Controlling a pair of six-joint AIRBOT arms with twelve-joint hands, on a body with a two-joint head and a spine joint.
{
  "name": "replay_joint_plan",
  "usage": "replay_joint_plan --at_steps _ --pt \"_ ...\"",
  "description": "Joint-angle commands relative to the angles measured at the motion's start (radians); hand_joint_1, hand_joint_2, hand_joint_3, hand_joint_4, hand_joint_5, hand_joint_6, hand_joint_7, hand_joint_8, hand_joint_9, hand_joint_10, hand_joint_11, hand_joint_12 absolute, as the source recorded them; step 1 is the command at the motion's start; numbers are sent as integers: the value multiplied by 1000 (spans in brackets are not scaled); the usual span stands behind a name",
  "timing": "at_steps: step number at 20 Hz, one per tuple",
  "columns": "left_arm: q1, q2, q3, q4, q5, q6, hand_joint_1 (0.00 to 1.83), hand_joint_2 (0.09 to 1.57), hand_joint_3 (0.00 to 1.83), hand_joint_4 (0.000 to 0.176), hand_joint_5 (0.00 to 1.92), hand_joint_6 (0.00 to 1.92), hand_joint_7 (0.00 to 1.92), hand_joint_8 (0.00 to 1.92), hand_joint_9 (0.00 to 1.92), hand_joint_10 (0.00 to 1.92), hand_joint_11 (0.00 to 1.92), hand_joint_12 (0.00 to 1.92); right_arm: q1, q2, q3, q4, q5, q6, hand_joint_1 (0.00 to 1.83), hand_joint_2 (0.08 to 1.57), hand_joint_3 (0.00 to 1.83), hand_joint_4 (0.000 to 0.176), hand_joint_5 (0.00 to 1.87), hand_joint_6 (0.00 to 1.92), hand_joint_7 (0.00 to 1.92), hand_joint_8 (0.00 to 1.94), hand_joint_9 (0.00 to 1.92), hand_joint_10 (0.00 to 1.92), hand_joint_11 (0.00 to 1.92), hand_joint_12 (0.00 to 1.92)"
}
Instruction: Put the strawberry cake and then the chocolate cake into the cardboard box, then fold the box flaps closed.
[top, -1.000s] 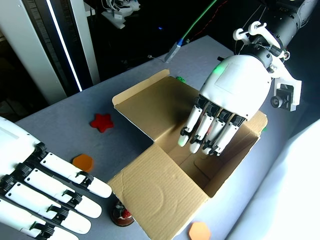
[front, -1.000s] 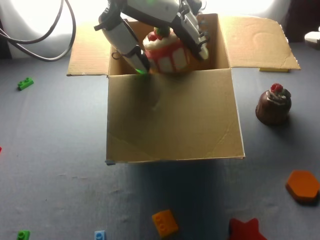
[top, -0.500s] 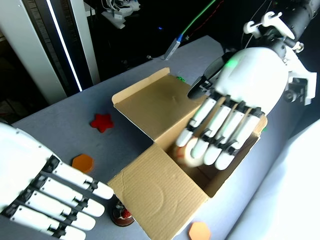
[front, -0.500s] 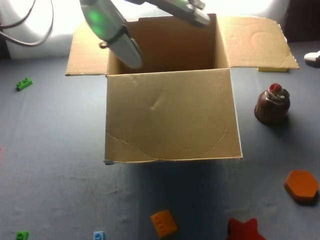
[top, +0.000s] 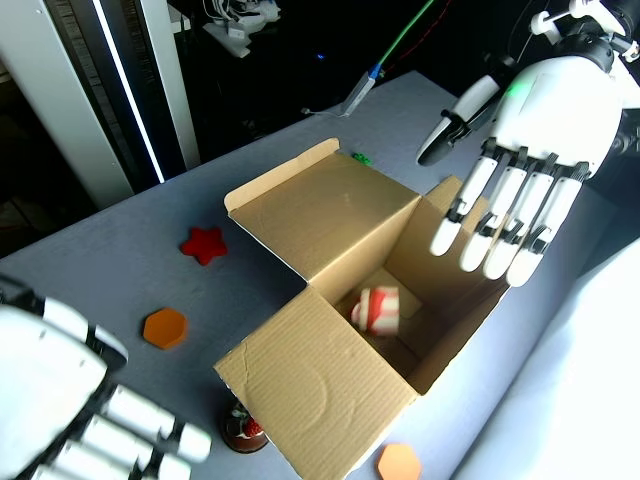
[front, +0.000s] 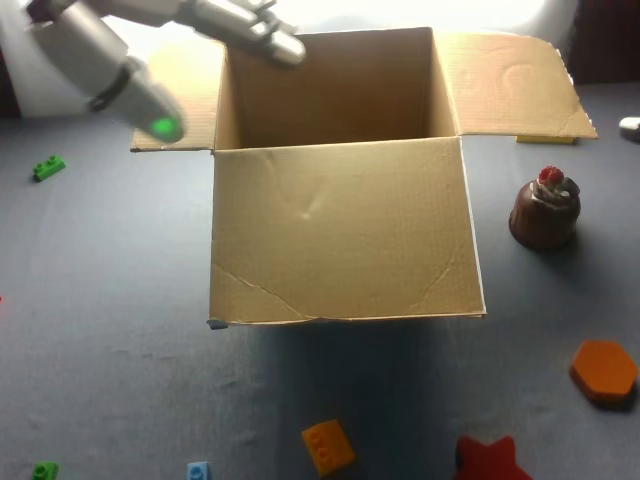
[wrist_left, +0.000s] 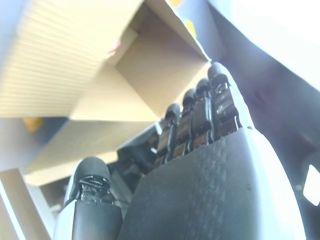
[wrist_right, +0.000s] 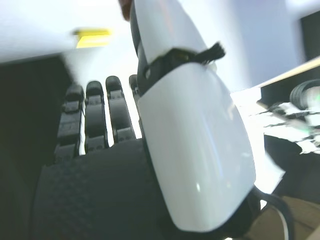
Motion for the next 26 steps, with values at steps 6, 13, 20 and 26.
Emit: replay_joint_plan --at_steps 6,13,20,26 --pt "4 131 -24 -40 4 -29 0 1178 2 46 38 2 40 2 34 2 0 262 39 -120 104 83 66 4 1048 1101 8 40 0 0 0 0 0 0 0 0" --pt "19 235 -63 -32 -2 -46 12 1191 2 39 44 5 52 4 45 5 0 315 34 -281 224 93 126 -1 1138 1063 0 36 0 0 0 0 0 0 0 0" --pt "115 345 -200 -46 31 -55 11 1182 0 43 39 2 58 2 70 7 0 394 8 -356 287 97 145 -9 1109 1091 4 31 0 0 0 0 0 0 0 0" --pt "235 390 -241 -223 103 -61 42 1176 0 48 37 2 43 0 63 1 0 367 5 -358 288 97 142 -9 1102 1088 2 31 0 0 0 0 0 0 0 0"
